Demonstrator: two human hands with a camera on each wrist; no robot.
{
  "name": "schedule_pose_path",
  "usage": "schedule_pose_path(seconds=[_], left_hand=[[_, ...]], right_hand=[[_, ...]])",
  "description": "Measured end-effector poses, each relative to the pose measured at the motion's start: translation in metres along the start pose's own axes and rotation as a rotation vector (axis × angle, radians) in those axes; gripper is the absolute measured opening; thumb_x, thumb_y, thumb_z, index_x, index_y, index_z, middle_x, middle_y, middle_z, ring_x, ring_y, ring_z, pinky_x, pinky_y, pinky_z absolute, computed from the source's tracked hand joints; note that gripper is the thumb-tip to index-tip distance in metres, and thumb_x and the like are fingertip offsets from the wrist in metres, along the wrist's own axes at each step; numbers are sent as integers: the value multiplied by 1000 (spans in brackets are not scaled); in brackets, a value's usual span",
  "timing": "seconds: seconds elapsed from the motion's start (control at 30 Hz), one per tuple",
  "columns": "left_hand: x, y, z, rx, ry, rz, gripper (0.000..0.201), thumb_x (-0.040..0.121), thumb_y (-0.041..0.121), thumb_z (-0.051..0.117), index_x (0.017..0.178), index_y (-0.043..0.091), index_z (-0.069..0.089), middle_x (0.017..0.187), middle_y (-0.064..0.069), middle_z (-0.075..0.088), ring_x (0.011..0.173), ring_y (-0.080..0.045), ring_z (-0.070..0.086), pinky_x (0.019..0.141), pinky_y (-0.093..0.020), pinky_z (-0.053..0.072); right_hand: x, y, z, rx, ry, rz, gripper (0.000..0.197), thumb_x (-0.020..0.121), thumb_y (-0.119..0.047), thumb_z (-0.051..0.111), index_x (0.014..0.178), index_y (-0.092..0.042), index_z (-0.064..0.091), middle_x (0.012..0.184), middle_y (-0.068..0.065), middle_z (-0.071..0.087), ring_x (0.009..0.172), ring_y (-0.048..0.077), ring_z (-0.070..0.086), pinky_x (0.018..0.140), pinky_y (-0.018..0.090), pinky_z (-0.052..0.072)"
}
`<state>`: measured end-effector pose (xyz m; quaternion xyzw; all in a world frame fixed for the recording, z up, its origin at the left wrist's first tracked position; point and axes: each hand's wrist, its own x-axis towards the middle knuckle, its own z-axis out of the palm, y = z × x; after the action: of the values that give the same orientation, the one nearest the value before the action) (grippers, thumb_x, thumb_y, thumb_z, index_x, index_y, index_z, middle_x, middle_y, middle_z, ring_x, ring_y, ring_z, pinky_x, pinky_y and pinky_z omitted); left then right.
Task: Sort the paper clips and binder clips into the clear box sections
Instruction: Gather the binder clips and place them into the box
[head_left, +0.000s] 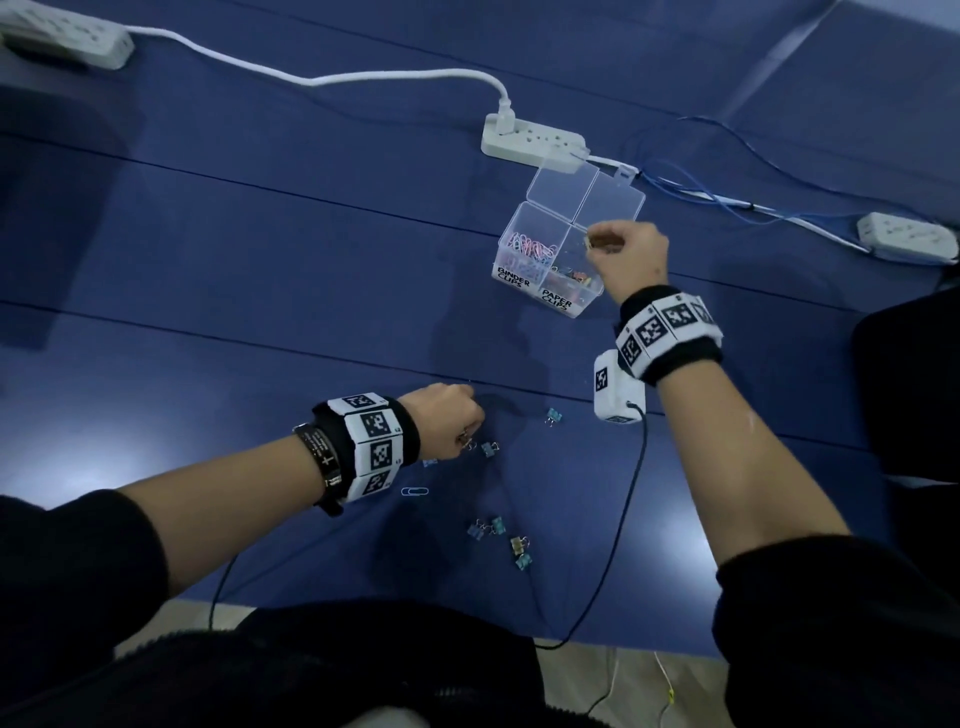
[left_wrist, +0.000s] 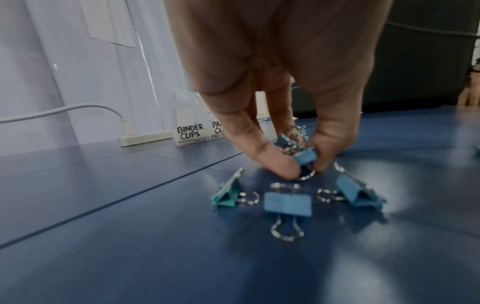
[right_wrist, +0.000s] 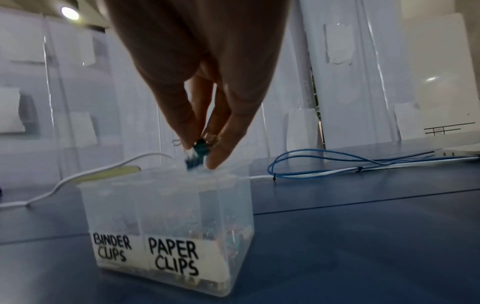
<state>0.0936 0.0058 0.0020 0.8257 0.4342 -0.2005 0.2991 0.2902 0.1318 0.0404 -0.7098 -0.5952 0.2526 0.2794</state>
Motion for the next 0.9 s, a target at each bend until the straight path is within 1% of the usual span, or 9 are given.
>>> schedule_pose_path(seconds=[0.1,0.27,0.37,0.43,0.53,0.6,0.67,0.73,0.9], left_hand=[[1,0,-4,-52,17,-24,23,84,10,54,105,9,62,120,-10,53,104,-29,56,72,-27,40],[4,-4,-7,-124,74,-37,20,82,10,54,99,8,65,113,-9,58,102,-27,58,73,-25,40],[6,-3,-6,-100,69,-27,18,84,10,54,97,7,65,113,-10,57,101,-29,57,75,-27,42],[8,-3,-7,-118,81,-30,19,84,12,56,99,8,66,112,-10,60,102,-28,58,78,-29,46],[10,-7,-17,-270,172,-66,19,79,12,63,96,9,71,100,-8,69,96,-23,63,75,-25,47],[12,-10,-31,-396,258,-82,17,76,11,67,92,9,72,88,-6,69,85,-17,62,72,-21,46],[17,-9,-52,-505,364,-93,11,73,9,69,84,11,72,71,1,62,65,-6,57,63,-8,42],[25,-7,-76,-645,456,-79,13,72,6,70,68,18,67,60,7,56,44,5,54,51,1,40],[52,3,-117,-851,592,-20,29,72,4,71,57,23,56,56,8,56,31,8,50,45,-5,47]], right_hand=[[3,1,4,-55,-55,22,29,80,8,53,105,3,66,108,19,68,93,24,63,87,20,46],[-5,6,1,-5,-96,25,34,81,10,50,112,2,62,116,17,65,107,24,62,85,10,41],[-12,10,-1,67,-121,-15,35,82,13,43,109,2,63,115,18,65,107,23,62,87,13,44],[-18,10,-3,119,-79,-44,35,82,14,41,105,3,64,111,18,67,99,18,63,84,12,47],[-52,8,-4,162,-53,-144,34,78,13,43,100,0,65,102,17,69,80,-13,58,77,3,43],[-92,15,-1,73,-256,-223,41,71,2,52,111,-6,60,113,11,63,95,-17,52,90,18,42],[-139,25,5,-184,-599,-265,71,61,-20,62,130,-16,45,136,10,45,126,12,40,103,36,32],[-182,33,9,-469,-861,-239,91,58,-34,73,137,-29,30,146,7,23,131,25,23,105,43,29],[-224,49,17,-635,-951,-237,90,62,-34,79,135,-33,27,133,4,25,115,26,31,93,39,39]])
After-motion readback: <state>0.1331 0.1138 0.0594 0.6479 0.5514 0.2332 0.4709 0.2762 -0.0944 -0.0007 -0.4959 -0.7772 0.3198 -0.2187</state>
